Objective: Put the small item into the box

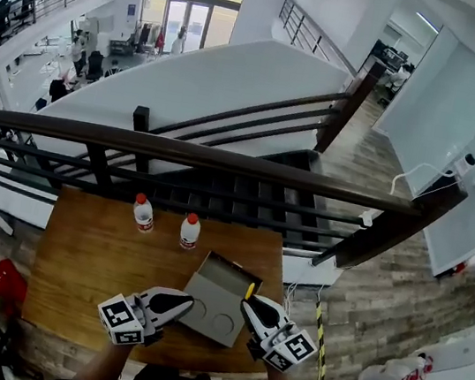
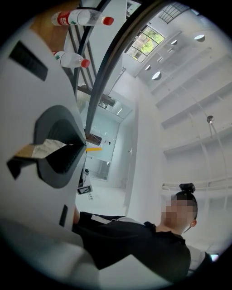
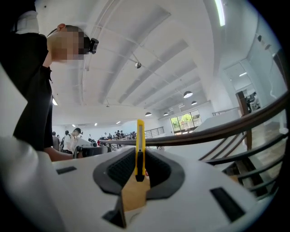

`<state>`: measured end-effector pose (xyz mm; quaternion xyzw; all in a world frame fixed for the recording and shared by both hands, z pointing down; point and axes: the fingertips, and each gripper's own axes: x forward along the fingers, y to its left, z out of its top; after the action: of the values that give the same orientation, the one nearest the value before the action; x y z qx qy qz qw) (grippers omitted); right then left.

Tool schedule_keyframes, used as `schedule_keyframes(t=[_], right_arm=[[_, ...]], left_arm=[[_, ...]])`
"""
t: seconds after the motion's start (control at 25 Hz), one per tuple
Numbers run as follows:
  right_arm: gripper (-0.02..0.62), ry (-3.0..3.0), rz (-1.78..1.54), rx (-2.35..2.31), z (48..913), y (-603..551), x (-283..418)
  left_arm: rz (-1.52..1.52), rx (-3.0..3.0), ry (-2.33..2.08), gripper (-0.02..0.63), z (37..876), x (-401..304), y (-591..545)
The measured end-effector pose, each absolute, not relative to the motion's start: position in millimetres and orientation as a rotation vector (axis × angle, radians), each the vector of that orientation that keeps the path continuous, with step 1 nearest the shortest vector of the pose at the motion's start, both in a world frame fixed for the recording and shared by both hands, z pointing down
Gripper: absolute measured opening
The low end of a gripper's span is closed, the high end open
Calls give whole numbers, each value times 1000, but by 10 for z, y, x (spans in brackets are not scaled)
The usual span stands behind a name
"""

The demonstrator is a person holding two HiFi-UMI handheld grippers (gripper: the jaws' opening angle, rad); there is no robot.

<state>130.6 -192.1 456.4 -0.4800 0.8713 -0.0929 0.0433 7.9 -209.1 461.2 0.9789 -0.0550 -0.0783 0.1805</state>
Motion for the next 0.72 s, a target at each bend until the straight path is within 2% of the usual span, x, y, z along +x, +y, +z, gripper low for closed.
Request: schedule_keyframes(t=[0.28,0.72], right_arm=[[72,2735,-280,-1484,4671,-2195,1196],[72,2940,-294,-1348,5154,-2459,1458]], left_arm=[[-217,2710,-135,15,4900,-47,-2196],[-164,2668,-332,15,5266,302,-2440]])
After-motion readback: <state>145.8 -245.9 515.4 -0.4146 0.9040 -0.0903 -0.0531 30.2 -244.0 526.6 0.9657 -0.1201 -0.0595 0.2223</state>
